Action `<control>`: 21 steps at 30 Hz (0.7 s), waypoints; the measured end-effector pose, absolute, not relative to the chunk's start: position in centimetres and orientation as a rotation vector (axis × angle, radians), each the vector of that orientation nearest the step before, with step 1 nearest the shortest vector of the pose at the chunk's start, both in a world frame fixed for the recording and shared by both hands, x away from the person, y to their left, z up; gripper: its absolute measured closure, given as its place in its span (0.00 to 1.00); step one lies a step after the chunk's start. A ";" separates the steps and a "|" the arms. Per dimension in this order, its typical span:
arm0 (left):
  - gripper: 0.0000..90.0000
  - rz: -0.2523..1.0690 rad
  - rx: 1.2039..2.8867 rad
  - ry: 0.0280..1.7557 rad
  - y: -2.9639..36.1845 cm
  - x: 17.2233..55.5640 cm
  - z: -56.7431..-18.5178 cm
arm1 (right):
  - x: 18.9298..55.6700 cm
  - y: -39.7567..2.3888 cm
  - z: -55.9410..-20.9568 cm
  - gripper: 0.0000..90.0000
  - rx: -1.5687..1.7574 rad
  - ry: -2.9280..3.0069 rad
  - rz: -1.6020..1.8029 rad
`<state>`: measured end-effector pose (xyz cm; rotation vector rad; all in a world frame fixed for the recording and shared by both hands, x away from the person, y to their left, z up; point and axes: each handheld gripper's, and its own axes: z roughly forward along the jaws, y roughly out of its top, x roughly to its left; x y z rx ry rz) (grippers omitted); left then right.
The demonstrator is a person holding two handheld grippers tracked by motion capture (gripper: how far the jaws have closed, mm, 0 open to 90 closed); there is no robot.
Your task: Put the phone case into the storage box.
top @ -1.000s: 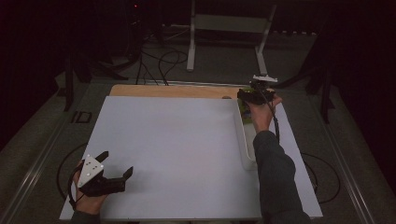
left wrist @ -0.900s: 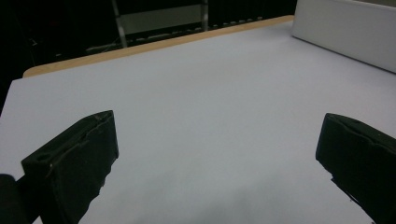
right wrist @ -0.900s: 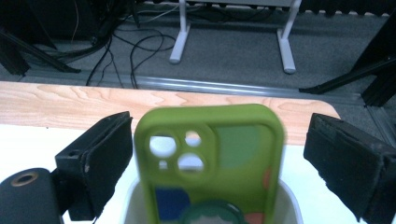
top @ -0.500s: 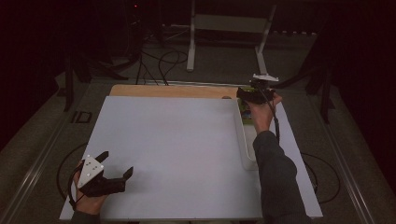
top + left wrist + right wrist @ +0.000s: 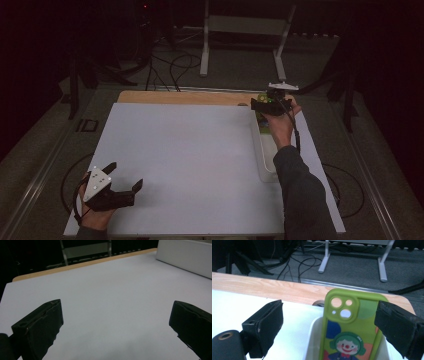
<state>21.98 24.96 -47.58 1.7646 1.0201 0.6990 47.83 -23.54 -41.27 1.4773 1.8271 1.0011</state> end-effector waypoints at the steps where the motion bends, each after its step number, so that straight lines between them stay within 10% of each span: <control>1: 0.00 0.699 1.765 1.021 25.0 22.0 -47.6 | 47.6 -23.5 -41.2 0.09 1.473 1.838 1.004; 21: 0.00 0.694 1.775 1.019 24.8 21.9 -47.6 | 43.2 -22.5 -39.8 0.09 1.332 1.983 1.062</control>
